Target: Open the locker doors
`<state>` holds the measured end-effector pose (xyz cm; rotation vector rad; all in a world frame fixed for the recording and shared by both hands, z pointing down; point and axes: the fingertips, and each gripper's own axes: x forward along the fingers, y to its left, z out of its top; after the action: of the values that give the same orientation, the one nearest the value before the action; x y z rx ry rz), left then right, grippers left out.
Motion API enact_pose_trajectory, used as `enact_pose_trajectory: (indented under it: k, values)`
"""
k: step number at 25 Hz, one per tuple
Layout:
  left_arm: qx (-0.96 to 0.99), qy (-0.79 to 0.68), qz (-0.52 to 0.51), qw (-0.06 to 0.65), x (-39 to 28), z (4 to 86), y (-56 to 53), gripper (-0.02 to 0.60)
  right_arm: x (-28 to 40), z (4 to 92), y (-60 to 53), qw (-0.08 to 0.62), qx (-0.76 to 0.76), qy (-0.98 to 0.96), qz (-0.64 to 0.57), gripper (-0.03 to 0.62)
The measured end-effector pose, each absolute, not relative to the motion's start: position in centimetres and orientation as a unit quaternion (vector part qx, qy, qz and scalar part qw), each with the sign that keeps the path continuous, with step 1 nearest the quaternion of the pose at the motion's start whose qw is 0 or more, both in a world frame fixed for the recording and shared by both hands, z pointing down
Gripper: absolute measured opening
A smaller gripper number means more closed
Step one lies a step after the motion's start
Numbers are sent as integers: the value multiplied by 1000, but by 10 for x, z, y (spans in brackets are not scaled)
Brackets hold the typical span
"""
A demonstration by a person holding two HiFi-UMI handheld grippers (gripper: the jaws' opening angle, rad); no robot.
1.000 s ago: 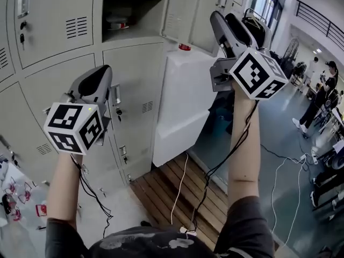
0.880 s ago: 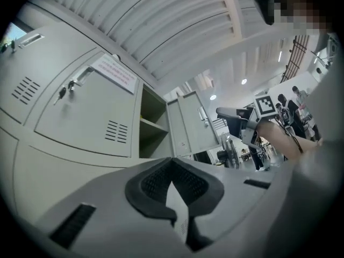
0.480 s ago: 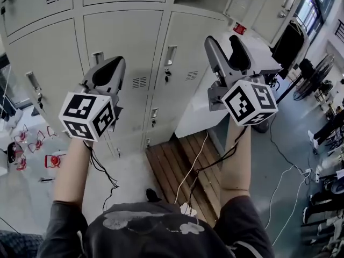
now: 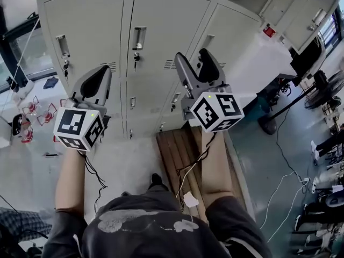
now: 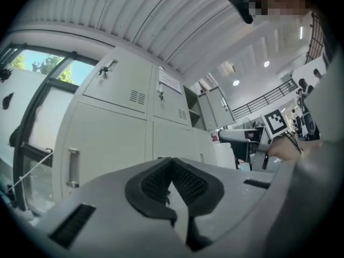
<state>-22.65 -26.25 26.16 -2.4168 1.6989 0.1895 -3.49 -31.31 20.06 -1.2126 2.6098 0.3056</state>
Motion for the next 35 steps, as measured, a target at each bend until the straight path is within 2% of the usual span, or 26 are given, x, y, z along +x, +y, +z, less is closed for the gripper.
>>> enact_pose_trajectory:
  k: [7,18,35]
  values:
    - [-801,595,52,43,-273,312,-250,9,-109,259,-313,85,-385,917,62,310]
    - [-779,625,38,31,-305,330,-297,9,-172,300,-380,54,-342,938,35,308]
    - [-763,645,23,20,-319,347,-356,9,-218,313,-449,50,-339,938,47,308]
